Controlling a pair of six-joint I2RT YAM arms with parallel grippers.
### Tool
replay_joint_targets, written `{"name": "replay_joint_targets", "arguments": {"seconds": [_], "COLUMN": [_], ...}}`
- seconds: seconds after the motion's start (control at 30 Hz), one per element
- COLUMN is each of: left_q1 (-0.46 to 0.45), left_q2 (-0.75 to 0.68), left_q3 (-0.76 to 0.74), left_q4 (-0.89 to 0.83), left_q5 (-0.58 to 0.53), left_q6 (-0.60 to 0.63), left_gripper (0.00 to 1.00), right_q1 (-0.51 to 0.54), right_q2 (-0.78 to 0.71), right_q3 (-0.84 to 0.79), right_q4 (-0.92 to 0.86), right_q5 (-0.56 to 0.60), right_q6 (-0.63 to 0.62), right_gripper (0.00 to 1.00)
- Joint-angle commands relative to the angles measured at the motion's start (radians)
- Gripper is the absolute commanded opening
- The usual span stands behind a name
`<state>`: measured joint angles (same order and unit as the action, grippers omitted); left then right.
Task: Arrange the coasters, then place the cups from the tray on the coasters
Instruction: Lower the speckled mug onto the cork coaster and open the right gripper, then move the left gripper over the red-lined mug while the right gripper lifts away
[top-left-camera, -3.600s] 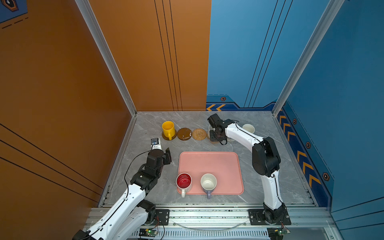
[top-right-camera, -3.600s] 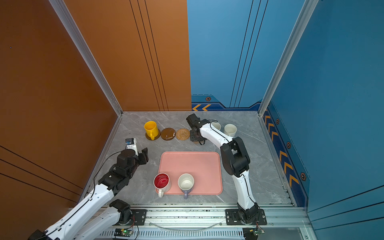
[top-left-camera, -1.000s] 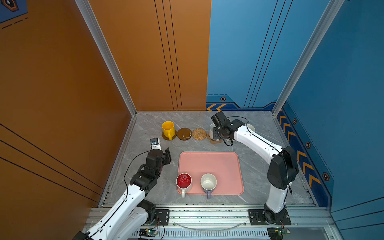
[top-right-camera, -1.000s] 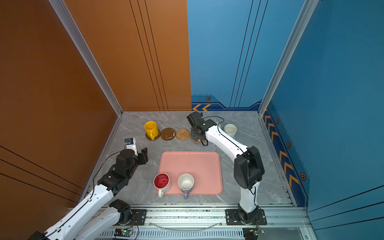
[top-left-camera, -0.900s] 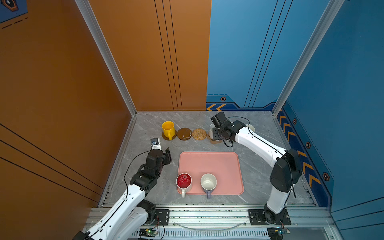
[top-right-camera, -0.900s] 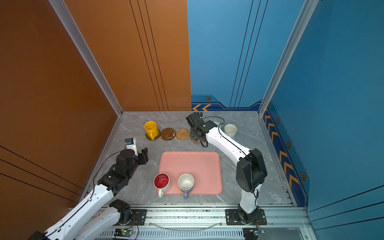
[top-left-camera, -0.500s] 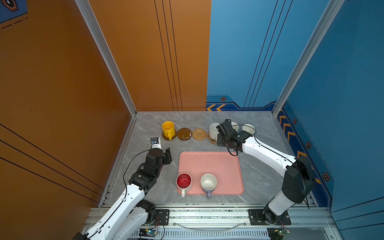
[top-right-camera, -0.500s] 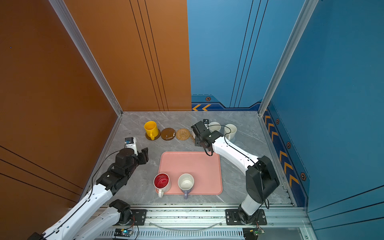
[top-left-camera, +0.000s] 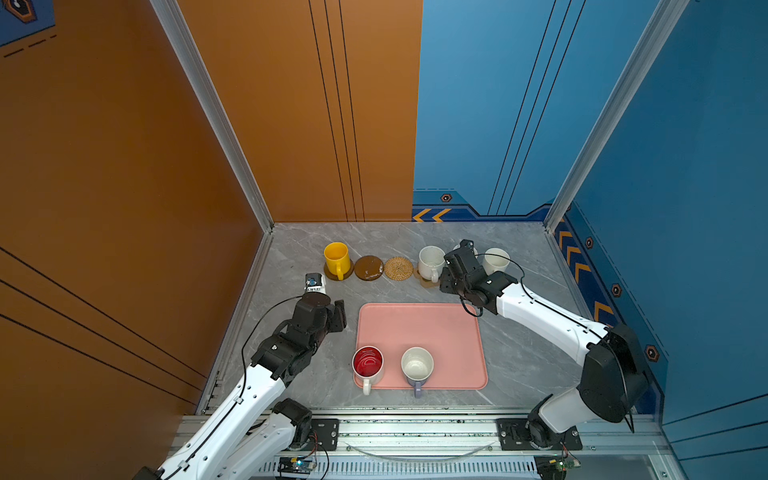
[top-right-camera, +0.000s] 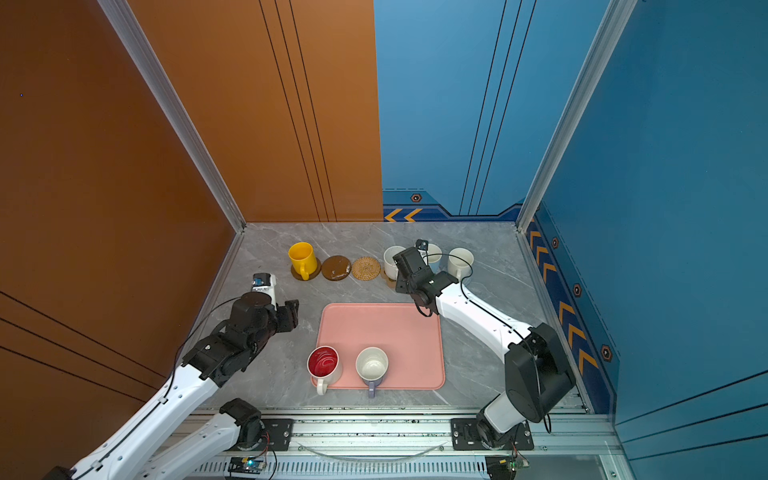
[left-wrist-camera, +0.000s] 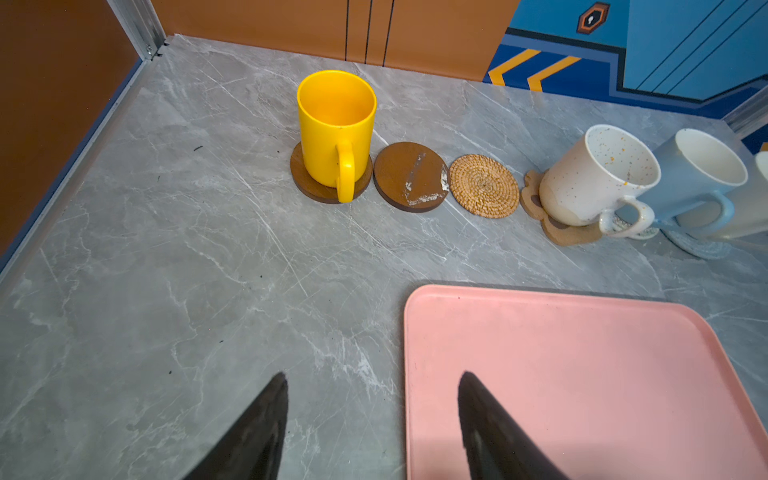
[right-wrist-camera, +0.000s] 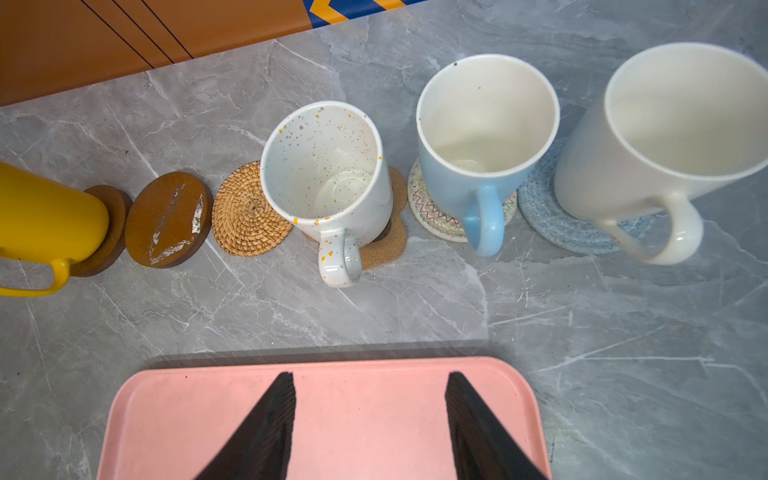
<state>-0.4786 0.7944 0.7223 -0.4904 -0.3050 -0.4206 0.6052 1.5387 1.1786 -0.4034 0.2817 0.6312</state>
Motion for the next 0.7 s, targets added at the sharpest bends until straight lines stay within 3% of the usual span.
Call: {"name": "replay_joint_targets", "arguments": {"seconds": [0.0, 0.17, 0.43, 0.67], "left_q1": [-0.043, -0.128, -0.260, -0.386], "left_q2": [0.004, 0.004, 0.017, 0.031], "left_q3": [0.057, 0.100, 0.141, 0.124], "left_q4": [-0.166, -0.269, -0.399, -0.430], "left_q5": [0.043, 0.078, 0.030, 0.040], "left_q6": [-0.037, -0.096, -0.162, -0.235], "left_gripper": [0.66, 0.66, 0.65, 0.65], "right_q1": [-0.012, -0.018, -0.023, -0.027], "right_q2": [-0.028, -0.023, -0.019, -0.013], "right_q3": [-0.022, -0.030, -0.036, -0.043], "right_q4": [0.039, 0.060, 0.074, 0.087], "right_q5": [-0.026, -0.049, -0.067, -0.075], "right_q6": [0.021, 0.023, 0.024, 0.025], "right_gripper": [0.57, 0.57, 0.57, 0.57]}}
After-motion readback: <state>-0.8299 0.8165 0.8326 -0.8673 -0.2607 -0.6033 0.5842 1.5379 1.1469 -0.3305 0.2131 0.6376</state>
